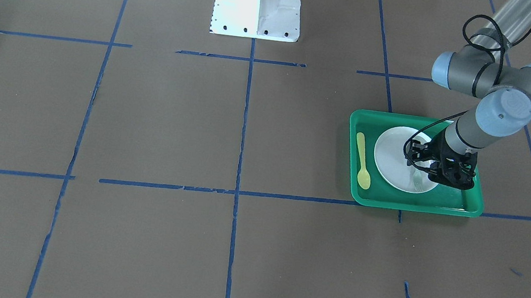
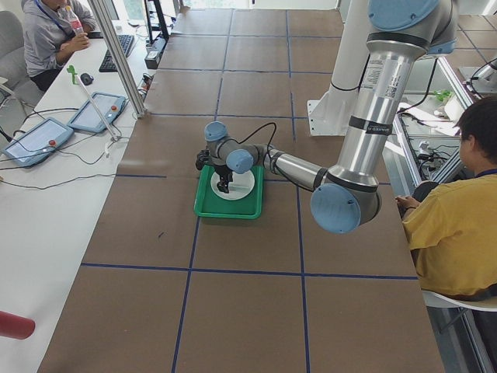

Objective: Place fork
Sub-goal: 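Lower the left gripper and close it on the white fork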

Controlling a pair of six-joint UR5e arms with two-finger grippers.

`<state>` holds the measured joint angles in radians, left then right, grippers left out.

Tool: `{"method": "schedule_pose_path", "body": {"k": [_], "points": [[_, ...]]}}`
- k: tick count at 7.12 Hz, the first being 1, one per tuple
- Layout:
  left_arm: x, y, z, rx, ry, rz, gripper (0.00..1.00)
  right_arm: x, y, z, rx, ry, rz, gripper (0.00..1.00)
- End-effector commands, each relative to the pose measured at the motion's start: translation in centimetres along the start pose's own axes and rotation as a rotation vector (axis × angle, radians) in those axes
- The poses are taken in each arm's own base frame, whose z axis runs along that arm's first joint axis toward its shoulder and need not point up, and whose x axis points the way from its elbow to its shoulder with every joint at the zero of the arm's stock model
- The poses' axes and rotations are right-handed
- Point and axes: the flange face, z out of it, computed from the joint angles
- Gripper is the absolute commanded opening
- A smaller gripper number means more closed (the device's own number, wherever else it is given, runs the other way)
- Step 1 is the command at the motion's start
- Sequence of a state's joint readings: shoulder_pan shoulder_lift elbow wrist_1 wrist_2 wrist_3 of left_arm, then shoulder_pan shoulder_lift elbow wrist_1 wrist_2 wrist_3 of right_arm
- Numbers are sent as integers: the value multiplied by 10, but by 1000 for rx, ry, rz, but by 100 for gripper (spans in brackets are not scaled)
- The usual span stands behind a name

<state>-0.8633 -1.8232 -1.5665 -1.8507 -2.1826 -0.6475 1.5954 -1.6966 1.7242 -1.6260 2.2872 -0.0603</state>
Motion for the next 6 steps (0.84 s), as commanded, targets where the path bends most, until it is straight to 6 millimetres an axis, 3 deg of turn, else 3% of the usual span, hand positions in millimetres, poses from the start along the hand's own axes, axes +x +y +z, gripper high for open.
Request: {"method": "schedule_pose_path", "body": {"k": [1,2,3,4,5,6], "points": [[0,2,6,-11,0,2,60,0,0,0,0,0,-1,100],[0,2,7,-12,-2,2,42,0,0,0,0,0,-1,100],[2,3,6,-11,1,1,10,0,0,0,0,0,-1,100],[2,3,5,-11,1,2,0,0,0,0,0,0,-1,100],[5,4,-1,-8,4,4,0,0,0,0,0,0,0,100],[12,8,-24,24,21,15,0,0,0,0,0,0,-1,100]]}}
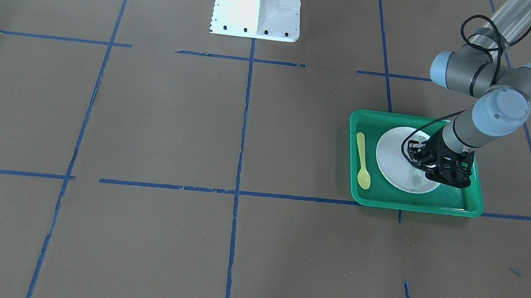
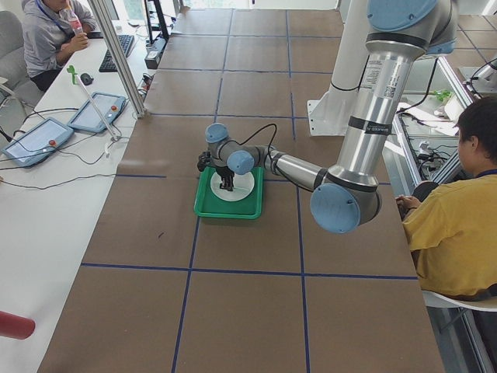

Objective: Place fork
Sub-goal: 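Lower the left gripper and close it on the white fork, then carry the fork off the plate and lower it onto the tray beside the plate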

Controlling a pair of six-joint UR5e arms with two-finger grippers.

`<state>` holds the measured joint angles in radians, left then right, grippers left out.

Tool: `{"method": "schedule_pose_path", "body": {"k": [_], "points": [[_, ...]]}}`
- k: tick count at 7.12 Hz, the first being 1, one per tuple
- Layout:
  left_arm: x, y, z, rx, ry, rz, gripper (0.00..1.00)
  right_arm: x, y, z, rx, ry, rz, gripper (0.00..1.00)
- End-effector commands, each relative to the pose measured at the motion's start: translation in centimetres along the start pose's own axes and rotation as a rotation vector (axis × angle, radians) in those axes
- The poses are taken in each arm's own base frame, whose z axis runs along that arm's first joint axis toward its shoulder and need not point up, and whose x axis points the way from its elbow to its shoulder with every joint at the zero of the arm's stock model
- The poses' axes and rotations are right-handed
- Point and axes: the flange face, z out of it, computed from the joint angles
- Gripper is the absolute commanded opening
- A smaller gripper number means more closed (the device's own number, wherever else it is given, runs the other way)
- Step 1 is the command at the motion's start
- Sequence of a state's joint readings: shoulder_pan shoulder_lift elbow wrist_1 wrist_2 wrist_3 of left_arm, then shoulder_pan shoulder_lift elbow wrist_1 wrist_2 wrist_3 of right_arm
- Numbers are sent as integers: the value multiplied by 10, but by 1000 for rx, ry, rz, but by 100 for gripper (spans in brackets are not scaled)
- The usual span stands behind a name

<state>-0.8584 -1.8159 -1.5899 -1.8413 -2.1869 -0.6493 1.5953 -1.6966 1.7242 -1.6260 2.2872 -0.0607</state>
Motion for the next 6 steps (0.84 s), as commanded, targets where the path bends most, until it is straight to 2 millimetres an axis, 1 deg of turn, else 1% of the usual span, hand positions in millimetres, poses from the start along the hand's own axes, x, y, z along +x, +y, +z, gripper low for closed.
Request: {"method": "schedule_pose_path", "body": {"k": [1,2,4,5,6], "points": [[-18,-4,-70,69,-5,-61,0,0,0,0,0,0,-1,100],[-49,-10,-85,61,-39,-137,0,0,0,0,0,0,1,100],[-83,-11,-48,-7,-81,-207,0,0,0,0,0,0,-1,100],[-94,-13,-28,-37,-96,-237,0,0,0,0,0,0,-1,100],[-92,-16,-26,-38,-97,-257,0,0,0,0,0,0,-1,100]]}}
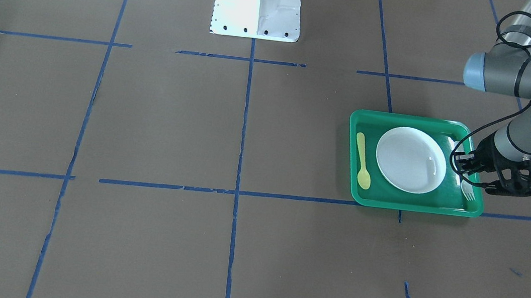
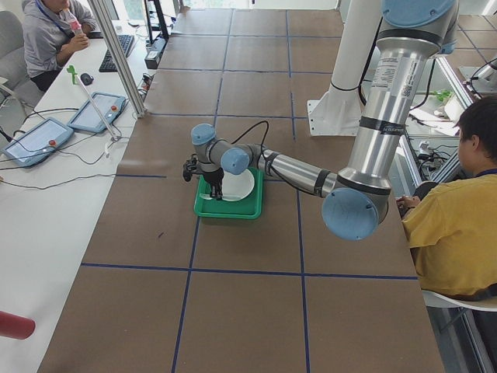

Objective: Place fork
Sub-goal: 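Carry the fork off the plate and lower it onto the tray beside the plate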

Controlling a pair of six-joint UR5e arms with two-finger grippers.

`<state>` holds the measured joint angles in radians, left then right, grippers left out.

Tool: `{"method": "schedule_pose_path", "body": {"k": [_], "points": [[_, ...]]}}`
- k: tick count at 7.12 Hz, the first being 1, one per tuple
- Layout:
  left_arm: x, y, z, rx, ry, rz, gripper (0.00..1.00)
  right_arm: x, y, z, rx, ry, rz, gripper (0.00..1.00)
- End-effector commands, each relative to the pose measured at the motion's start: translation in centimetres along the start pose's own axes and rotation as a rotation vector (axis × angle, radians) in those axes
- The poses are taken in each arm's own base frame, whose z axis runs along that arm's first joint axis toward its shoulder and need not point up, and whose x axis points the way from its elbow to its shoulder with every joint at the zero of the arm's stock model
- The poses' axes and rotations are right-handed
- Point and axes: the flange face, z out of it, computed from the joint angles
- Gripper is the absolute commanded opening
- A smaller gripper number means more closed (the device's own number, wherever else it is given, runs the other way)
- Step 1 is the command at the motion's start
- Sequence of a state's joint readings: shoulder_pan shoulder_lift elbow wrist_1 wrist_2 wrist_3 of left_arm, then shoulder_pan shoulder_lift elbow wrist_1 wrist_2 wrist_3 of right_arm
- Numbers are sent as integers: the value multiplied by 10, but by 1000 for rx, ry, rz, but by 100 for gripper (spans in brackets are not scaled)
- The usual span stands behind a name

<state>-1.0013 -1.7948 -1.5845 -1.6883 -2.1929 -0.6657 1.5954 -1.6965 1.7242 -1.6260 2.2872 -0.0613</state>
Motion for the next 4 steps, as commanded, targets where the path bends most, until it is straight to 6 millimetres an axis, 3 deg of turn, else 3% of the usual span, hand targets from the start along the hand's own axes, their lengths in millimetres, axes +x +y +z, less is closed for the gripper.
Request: {"method": "schedule_pose_path", "body": {"k": [1,2,4], "points": [[-5,-5,17,-19,-12,-38,0,0,0,0,0,0,0,100],[-13,-9,31,2,4,-22,0,0,0,0,0,0,0,100],[-14,-9,37,-2,3,-19,0,0,0,0,0,0,0,100]]}}
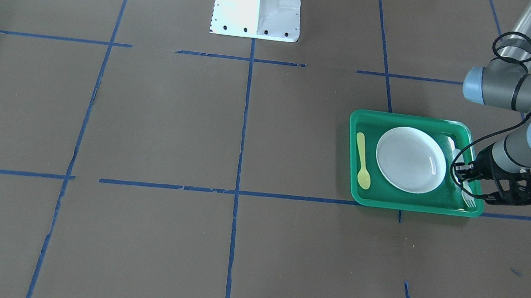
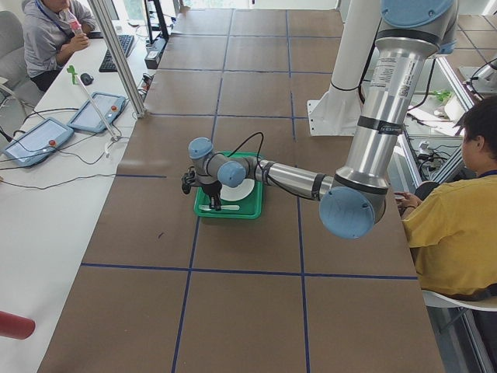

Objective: Place fork
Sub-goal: 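Carry the fork off the plate and lower it onto the tray beside the plate, then open the left gripper and lift it away from the tray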

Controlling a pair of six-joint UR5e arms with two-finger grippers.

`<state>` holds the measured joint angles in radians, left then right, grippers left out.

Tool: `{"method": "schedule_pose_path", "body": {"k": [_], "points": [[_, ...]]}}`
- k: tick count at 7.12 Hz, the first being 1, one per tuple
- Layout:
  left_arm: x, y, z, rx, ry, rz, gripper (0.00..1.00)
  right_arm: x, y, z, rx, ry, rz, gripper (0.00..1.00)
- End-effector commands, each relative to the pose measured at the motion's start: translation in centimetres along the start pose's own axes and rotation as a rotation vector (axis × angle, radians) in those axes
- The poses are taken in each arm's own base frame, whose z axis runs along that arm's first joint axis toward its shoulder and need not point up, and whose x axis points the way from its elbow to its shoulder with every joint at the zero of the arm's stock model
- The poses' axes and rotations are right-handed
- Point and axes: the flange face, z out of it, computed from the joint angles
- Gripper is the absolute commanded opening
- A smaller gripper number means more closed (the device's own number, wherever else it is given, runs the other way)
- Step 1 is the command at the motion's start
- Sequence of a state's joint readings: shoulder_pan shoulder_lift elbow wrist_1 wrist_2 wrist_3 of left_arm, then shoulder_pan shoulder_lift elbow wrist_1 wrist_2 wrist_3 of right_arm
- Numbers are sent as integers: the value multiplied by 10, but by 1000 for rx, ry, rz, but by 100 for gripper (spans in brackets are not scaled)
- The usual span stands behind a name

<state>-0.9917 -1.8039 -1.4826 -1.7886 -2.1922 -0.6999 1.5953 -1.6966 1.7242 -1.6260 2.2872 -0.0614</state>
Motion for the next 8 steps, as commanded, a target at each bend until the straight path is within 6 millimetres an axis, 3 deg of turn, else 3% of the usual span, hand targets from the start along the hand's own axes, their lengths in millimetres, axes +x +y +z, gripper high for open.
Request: {"method": "schedule_pose_path", "body": {"k": [1,2,3,4,5,6,7,8], "points": [[0,0,5,-2,1,15,7,0,0,0,0,0,2,100],[1,1,4,1,3,30,84,0,0,0,0,0,0,100],[3,1,1,6,7,34,100,0,0,0,0,0,2,100],[13,6,-22,33,28,50,100,0,0,0,0,0,2,100],[2,-2,-67,103,49,28,100,0,0,0,0,0,2,100],[-27,-12,-117,153,40,6,100,0,0,0,0,0,0,100],[-75,-19,-155,168,-6,110,100,0,0,0,0,0,0,100],[-142,-24,-195,181,-46,161,100,0,0,0,0,0,0,100]]}}
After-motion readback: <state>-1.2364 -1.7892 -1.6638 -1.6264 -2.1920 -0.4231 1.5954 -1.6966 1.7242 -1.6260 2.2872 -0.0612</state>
